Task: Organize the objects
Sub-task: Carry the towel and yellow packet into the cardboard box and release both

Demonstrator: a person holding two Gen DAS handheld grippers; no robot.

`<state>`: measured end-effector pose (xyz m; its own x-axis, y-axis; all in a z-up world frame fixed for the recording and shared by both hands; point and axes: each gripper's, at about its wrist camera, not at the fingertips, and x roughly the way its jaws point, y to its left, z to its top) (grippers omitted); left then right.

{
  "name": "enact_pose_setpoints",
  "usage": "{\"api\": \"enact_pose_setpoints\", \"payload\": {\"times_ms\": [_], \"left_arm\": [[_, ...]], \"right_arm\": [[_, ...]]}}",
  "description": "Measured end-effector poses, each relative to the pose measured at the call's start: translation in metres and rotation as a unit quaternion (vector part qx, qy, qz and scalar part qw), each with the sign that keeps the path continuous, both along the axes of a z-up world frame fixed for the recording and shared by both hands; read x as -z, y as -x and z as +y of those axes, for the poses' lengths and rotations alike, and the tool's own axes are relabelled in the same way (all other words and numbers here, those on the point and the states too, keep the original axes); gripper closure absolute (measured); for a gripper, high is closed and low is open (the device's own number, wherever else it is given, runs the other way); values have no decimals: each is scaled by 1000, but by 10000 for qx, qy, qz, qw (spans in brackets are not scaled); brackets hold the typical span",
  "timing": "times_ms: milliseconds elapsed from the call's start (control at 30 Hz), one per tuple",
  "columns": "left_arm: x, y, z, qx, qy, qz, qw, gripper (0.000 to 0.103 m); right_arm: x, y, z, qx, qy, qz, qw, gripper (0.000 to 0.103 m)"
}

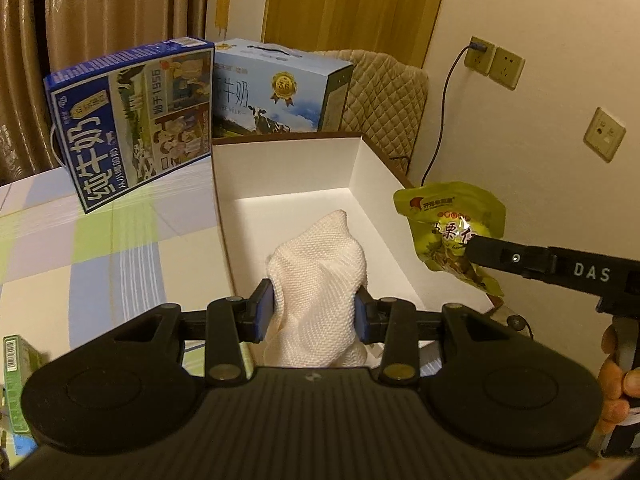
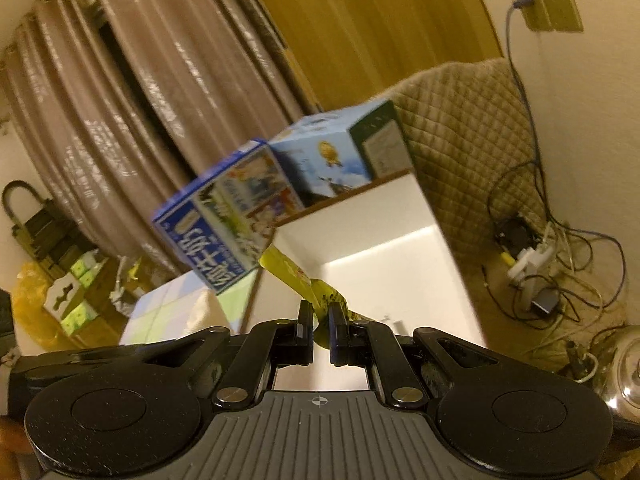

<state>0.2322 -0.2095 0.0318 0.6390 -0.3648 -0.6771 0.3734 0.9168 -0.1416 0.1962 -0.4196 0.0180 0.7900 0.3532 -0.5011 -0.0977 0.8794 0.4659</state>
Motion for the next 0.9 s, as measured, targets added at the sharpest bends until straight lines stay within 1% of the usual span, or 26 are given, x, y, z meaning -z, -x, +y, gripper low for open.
{"api": "enact_pose_setpoints", "payload": {"times_ms": [300, 500, 633, 767, 900], "left_arm": [[19, -26, -21, -102, -153, 240, 9995, 68], [31, -41, -28, -173, -219, 392, 9988, 68], [36, -51, -31, -190, -274, 466, 9984, 68], [41, -58, -33, -207, -308, 554, 9978, 68], [45, -64, -35, -197, -320, 611, 9974, 67]], "right_arm": [[31, -44, -19, 305, -31, 656, 9974, 99], [48, -69, -22, 390, -22, 943, 9948, 99], [51, -84, -24, 474, -17, 881, 9950, 99], [48, -95, -26, 390, -11, 843, 9957, 99], [48, -98, -24, 252, 129, 860, 9959, 99]]}}
